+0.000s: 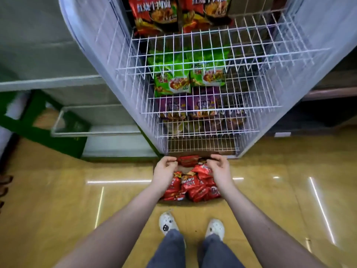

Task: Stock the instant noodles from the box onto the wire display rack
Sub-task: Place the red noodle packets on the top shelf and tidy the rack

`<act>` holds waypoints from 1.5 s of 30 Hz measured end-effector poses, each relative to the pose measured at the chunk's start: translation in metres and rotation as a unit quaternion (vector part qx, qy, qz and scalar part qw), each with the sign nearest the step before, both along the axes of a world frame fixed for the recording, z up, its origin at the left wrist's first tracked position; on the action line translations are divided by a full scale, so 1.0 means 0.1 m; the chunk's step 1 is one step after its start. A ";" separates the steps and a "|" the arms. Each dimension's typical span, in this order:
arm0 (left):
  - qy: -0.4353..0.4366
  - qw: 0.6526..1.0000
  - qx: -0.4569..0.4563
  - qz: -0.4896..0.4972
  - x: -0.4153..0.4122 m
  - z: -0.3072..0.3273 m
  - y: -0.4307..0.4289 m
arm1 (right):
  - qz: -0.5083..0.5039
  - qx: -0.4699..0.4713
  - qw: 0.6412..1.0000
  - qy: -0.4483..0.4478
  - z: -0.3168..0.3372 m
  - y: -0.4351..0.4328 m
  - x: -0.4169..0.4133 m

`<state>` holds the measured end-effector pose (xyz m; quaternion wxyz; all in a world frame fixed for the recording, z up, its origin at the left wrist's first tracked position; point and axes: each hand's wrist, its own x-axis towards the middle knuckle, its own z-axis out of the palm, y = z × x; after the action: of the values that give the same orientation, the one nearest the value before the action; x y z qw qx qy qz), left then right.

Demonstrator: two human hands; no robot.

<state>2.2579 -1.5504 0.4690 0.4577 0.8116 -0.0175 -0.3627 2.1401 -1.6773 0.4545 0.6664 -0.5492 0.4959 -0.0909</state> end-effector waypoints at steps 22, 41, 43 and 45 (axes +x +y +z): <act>0.081 0.993 0.091 -0.001 0.80 -4.20 0.39 | -0.025 0.067 0.980 0.187 -4.21 0.36 0.54; -0.252 0.791 0.466 -0.304 1.32 -6.67 0.54 | 0.057 -0.111 0.945 0.301 -6.35 0.23 0.87; -0.264 0.782 0.453 -0.338 1.30 -6.64 0.52 | 0.011 -0.090 0.956 0.279 -6.32 0.28 0.93; -0.232 0.793 0.432 -0.361 1.24 -6.66 0.51 | -0.019 -0.077 0.960 0.267 -6.30 0.32 0.96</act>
<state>2.3815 -1.4996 -0.1966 -0.1224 0.9194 -0.2565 -0.2718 2.2361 -1.6458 -0.1755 0.4633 -0.5941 0.6575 0.0085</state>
